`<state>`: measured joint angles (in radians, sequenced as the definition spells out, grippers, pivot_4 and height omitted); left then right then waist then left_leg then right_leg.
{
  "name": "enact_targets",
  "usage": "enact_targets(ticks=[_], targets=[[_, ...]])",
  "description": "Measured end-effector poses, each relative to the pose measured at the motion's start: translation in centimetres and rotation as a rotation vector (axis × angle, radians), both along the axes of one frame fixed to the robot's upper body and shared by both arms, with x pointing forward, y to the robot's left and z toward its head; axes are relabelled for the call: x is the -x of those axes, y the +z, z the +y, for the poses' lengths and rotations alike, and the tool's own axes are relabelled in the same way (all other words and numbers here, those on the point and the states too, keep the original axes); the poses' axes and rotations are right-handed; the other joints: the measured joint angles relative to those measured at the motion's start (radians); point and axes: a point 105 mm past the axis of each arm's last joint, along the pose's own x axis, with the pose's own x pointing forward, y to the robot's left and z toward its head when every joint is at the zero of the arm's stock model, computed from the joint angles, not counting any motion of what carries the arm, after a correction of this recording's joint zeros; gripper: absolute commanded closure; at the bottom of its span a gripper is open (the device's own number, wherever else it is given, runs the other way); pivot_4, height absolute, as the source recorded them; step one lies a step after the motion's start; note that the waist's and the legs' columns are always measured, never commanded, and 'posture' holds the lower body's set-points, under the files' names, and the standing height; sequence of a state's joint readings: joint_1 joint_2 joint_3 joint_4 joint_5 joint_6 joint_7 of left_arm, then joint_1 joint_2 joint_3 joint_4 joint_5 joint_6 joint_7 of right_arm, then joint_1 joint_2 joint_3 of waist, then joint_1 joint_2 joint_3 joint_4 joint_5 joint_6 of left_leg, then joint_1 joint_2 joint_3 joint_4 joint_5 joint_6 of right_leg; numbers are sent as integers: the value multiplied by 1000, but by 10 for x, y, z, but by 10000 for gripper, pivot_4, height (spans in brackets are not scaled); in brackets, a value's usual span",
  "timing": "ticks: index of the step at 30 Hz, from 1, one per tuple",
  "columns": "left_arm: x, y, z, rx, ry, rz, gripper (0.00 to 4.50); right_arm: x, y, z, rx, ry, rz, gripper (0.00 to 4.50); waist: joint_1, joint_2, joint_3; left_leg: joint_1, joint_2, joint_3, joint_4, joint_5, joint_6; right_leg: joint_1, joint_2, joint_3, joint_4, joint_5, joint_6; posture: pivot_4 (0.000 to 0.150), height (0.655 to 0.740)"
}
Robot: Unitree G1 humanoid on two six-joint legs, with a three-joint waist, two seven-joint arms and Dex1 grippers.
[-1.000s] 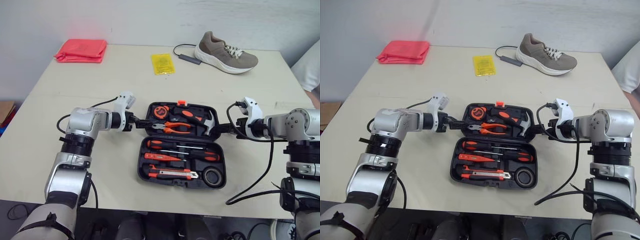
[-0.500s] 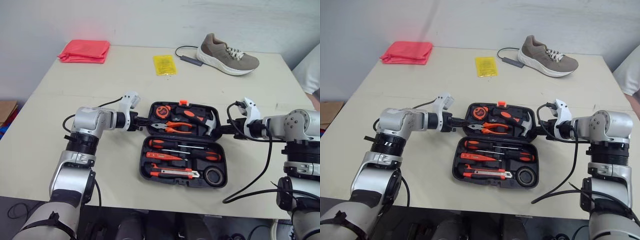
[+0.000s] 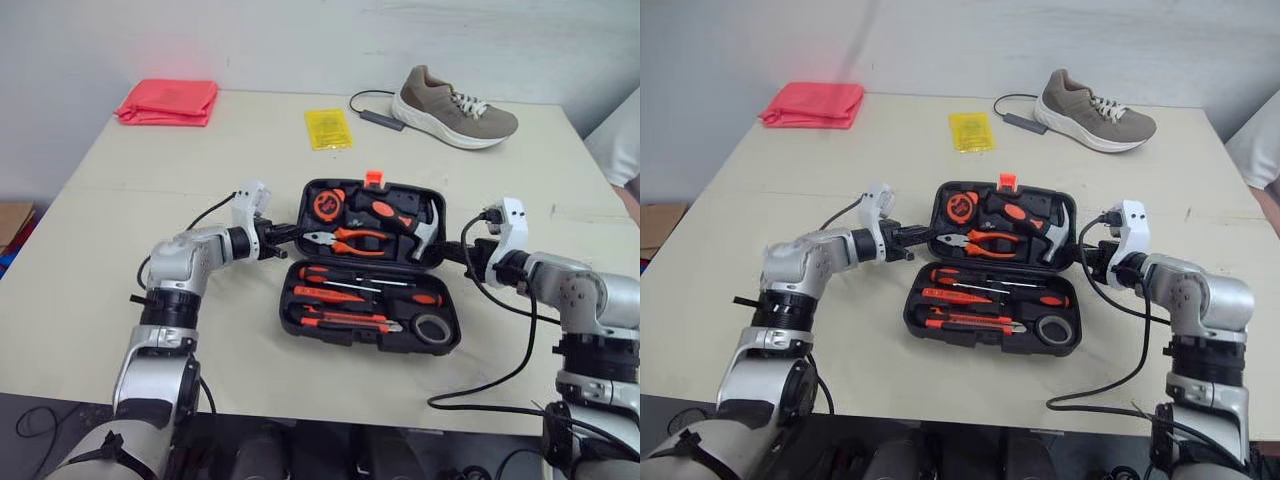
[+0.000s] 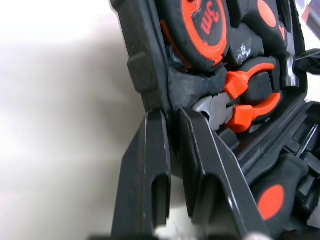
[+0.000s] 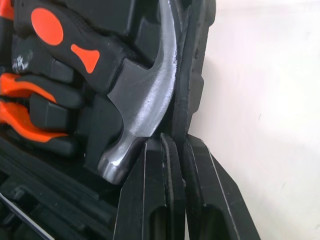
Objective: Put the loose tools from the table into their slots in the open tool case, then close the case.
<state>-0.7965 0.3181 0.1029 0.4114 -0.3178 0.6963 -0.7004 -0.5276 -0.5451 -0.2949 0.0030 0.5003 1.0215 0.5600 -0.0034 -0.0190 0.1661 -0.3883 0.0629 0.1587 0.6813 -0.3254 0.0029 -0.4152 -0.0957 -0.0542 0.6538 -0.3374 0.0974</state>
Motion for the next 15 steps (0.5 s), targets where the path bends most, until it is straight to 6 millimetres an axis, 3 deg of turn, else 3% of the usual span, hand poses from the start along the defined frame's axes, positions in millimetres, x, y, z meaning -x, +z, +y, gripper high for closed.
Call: enact_targets(ticks=[7, 15], targets=[[-2, 25, 1, 62, 14, -338, 44540, 10, 16, 2, 248, 52, -349, 45000, 1, 0, 0, 0, -1, 1, -1, 0, 0, 0, 0, 0, -2, 0, 1, 1500, 7400], [10, 5, 6, -124, 6, -659, 44540, 20, -4, -1, 699, 105, -727, 45000, -1, -1, 0, 1, 0, 8, -1, 0, 0, 1, 0, 0, -6, 0, 1, 1500, 7400]])
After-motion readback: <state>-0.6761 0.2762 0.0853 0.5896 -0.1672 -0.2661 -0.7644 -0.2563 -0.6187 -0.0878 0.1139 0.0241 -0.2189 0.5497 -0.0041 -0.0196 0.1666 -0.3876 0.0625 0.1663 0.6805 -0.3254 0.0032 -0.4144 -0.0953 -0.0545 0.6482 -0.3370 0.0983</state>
